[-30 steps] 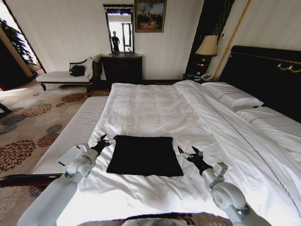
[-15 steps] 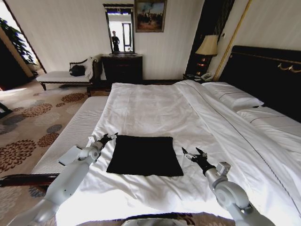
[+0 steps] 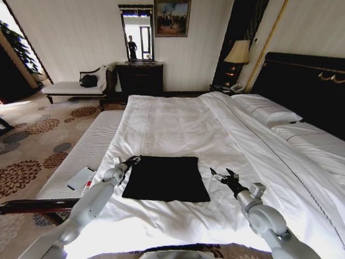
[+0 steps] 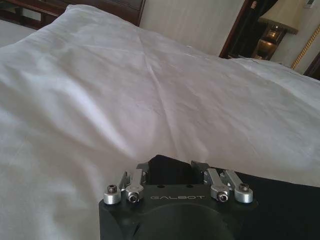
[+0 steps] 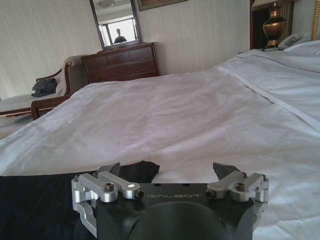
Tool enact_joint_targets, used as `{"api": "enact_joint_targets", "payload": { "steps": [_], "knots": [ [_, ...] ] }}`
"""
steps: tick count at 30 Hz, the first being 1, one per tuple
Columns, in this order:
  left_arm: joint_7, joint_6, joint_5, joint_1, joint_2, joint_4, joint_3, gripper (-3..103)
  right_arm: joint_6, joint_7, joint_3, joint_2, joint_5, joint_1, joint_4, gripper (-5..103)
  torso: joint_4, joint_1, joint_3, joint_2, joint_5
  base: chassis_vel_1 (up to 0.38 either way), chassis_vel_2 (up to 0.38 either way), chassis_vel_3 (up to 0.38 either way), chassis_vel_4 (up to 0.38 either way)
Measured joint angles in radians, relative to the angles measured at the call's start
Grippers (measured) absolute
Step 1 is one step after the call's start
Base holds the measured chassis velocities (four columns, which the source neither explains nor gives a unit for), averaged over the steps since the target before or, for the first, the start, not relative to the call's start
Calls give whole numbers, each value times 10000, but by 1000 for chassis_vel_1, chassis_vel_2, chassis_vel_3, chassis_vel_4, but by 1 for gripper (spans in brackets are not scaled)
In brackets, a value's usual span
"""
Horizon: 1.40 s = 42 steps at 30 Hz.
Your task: Fold the clothes on the bed.
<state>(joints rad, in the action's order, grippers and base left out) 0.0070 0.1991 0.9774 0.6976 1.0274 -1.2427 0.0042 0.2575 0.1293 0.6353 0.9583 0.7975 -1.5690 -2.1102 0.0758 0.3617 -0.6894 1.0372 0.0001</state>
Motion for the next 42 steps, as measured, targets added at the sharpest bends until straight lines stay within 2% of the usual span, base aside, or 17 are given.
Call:
{"api": "enact_joint_targets", "payload": {
  "steps": [1, 4, 7, 8, 10, 11, 13, 17, 21, 23, 24, 26, 28, 30, 35, 39, 42],
  "knots": [
    [1, 0, 4, 70, -49, -91, -15, 44, 11, 11, -21, 0, 2, 21, 0, 100, -1, 0, 0, 0, 0, 0, 0, 0, 0],
    [1, -15, 4, 267, -113, -243, -165, 28, 35, 36, -92, 6, 3, 75, 0, 100, -3, 0, 0, 0, -2, 0, 0, 0, 0],
    [2, -29, 10, 345, -135, -334, -260, 23, 53, 51, -127, 9, 4, 94, -3, 100, -2, -1, 0, 1, -2, 0, 0, 0, 0],
    [4, -36, 16, 412, -174, -424, -326, 17, 76, 62, -151, 10, 29, 106, -22, 100, -1, -1, 0, 0, -2, 0, 0, 0, 0],
    [5, -40, 4, 439, -189, -462, -362, 17, 106, 75, -158, 9, 92, 121, -38, 100, -1, 0, 0, 0, -2, 0, 0, 0, 0],
    [7, -43, -22, 454, -193, -495, -408, 7, 136, 89, -167, 7, 170, 141, -47, 100, -1, 0, 0, 0, -2, 0, 0, 0, 0],
    [11, -45, -52, 459, -191, -559, -508, 2, 302, 192, -173, -5, 574, 253, -52, 100, 1, -1, 0, 0, -1, 0, 0, 0, 0],
    [10, -69, -141, 485, -236, -679, -518, 2, 560, 282, -188, -128, 1186, 539, 29, 100, 1, -1, 0, 0, -3, 0, 0, 0, 0],
    [-1, -115, -356, 644, -306, -1055, -476, 2, 1405, 355, -831, -915, 3149, 2072, 1169, 100, -4, -1, 0, 0, 0, 0, 0, 0, 0],
    [-3, -122, -393, 674, -307, -1114, -466, 2, 1583, 390, -1007, -1045, 3574, 2445, 1468, 100, -2, -1, 0, 0, 3, 0, 0, 0, 0],
    [-3, -131, -439, 720, -313, -1216, -443, 2, 1991, 497, -1339, -1250, 4371, 3228, 2024, 100, -3, -1, -1, 0, 2, 0, 0, 0, 0],
    [-3, -148, -534, 780, -352, -1373, -383, 2, 2489, 563, -1870, -1464, 5189, 4397, 2838, 100, -5, 0, -1, 0, -1, 0, 0, 0, 0],
    [-2, -156, -563, 794, -370, -1415, -361, 2, 2614, 562, -2047, -1507, 5356, 4740, 3101, 100, -6, 0, -1, -1, 0, 0, 0, 0, 0],
    [-1, -166, -627, 860, -453, -1555, -294, 2, 3001, 524, -3074, -1574, 5765, 6091, 4284, 100, -3, 1, -1, -1, 0, 0, 0, 0, 0],
    [0, -168, -632, 906, -540, -1673, -253, 2, 3123, 416, -4318, -1418, 5728, 7530, 5727, 100, -4, 0, -1, -1, 0, 0, 0, 0, 0],
    [-1, -168, -604, 749, -555, -1650, -59, 2, 3134, 339, -4561, -1331, 5688, 7937, 6138, 100, -4, 1, -2, -1, -1, 0, 0, 0, 0],
    [0, -168, -534, 449, -519, -1555, 210, 2, 3178, 330, -4720, -1179, 5717, 8358, 6465, 100, 8, 0, 0, -1, -3, 0, 0, 0, 0]
  ]
}}
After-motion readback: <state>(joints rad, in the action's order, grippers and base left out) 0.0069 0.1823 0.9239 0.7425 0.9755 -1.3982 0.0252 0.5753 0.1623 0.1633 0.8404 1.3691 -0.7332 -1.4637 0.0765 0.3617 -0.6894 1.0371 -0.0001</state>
